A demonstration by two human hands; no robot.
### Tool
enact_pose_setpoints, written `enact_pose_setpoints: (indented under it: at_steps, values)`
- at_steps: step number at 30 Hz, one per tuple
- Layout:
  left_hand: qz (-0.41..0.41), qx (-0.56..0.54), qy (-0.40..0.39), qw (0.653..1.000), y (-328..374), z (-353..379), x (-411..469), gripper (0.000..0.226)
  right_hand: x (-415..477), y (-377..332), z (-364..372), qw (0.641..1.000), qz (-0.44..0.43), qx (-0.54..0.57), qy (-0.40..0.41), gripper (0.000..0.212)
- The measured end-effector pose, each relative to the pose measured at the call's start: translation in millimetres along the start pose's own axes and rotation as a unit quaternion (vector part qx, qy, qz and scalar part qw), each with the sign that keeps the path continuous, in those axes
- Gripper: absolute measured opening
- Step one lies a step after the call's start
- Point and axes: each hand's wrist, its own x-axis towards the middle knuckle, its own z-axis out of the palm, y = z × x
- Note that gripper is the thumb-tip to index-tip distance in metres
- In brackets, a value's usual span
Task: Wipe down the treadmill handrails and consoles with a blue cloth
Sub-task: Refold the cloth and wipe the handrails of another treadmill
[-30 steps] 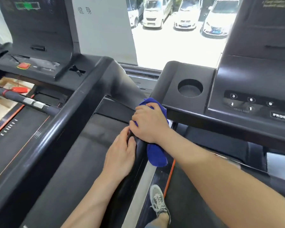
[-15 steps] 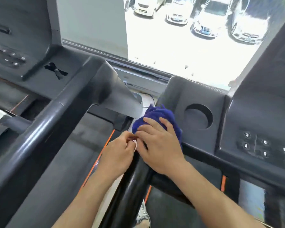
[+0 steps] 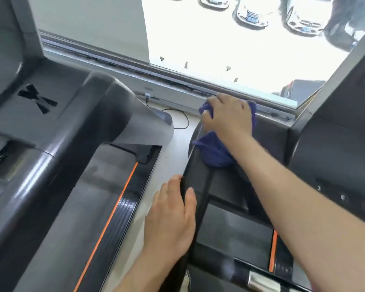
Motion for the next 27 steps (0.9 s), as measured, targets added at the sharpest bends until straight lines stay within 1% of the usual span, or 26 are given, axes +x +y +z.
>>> enact_pose_setpoints:
  at_steps: [2, 5, 6, 8, 9, 11, 13, 15, 16, 17, 19, 20, 21, 22, 23, 24, 25, 26, 27]
  values:
    - [0.005, -0.005, 0.009, 1.000, -4, 0, 1, 0.059, -46, -16, 10, 0.998, -0.059, -0.004, 0.018, 0.047]
    - [0.010, -0.044, 0.044, 0.998, -5, -2, -1, 0.051, -119, -33, 12, 0.993, -0.119, 0.010, 0.020, 0.049]
    - [0.006, -0.057, 0.065, 0.996, -6, -3, -2, 0.046, -143, -35, 13, 0.990, -0.141, 0.014, 0.019, 0.050]
    - [-0.010, -0.090, 0.109, 0.990, -7, -4, -4, 0.031, -175, -27, 12, 0.981, -0.191, 0.031, -0.002, 0.051]
    - [-0.012, -0.101, 0.123, 0.987, -7, -4, -5, 0.027, -178, -19, 11, 0.977, -0.210, 0.042, -0.015, 0.053]
    - [0.024, -0.083, 0.141, 0.986, -4, -5, -9, 0.030, -163, -9, 7, 0.973, -0.227, 0.044, -0.014, 0.055]
    - [0.083, -0.023, 0.165, 0.982, -3, -2, -10, 0.039, -129, -12, 3, 0.978, -0.206, 0.038, -0.001, 0.055]
    - [0.100, -0.002, 0.198, 0.975, -3, -1, -10, 0.038, -99, -22, 0, 0.984, -0.171, 0.040, -0.004, 0.055]
    - [0.103, -0.024, 0.219, 0.970, -2, -2, -11, 0.036, -92, -28, 0, 0.986, -0.163, 0.042, -0.008, 0.053]
    - [0.105, -0.060, 0.247, 0.961, -1, -4, -12, 0.038, -93, -34, 2, 0.983, -0.174, 0.058, -0.008, 0.050]
    - [0.093, -0.134, 0.290, 0.943, 2, -10, -19, 0.046, -120, -42, 6, 0.961, -0.252, 0.109, 0.012, 0.042]
    - [0.079, -0.168, 0.284, 0.941, 5, -17, -23, 0.048, -141, -47, 9, 0.941, -0.306, 0.141, 0.020, 0.038]
    - [0.070, -0.191, 0.259, 0.944, 8, -20, -27, 0.049, -161, -48, 13, 0.919, -0.345, 0.189, 0.026, 0.034]
    - [0.064, -0.194, 0.209, 0.956, 9, -21, -30, 0.049, -179, -45, 18, 0.893, -0.374, 0.250, 0.020, 0.030]
    - [0.058, -0.181, 0.142, 0.971, 10, -20, -31, 0.047, -191, -42, 19, 0.872, -0.380, 0.308, 0.012, 0.028]
    - [0.049, -0.169, 0.073, 0.982, 9, -19, -32, 0.041, -201, -39, 18, 0.866, -0.367, 0.339, -0.002, 0.027]
    - [0.033, -0.159, 0.011, 0.987, 7, -17, -33, 0.036, -211, -33, 15, 0.871, -0.342, 0.352, -0.009, 0.024]
    - [0.016, -0.144, -0.027, 0.989, 6, -14, -34, 0.034, -221, -25, 12, 0.877, -0.311, 0.366, 0.002, 0.018]
    - [0.005, -0.115, -0.042, 0.992, 3, -11, -34, 0.036, -232, -17, 11, 0.880, -0.268, 0.390, 0.032, 0.016]
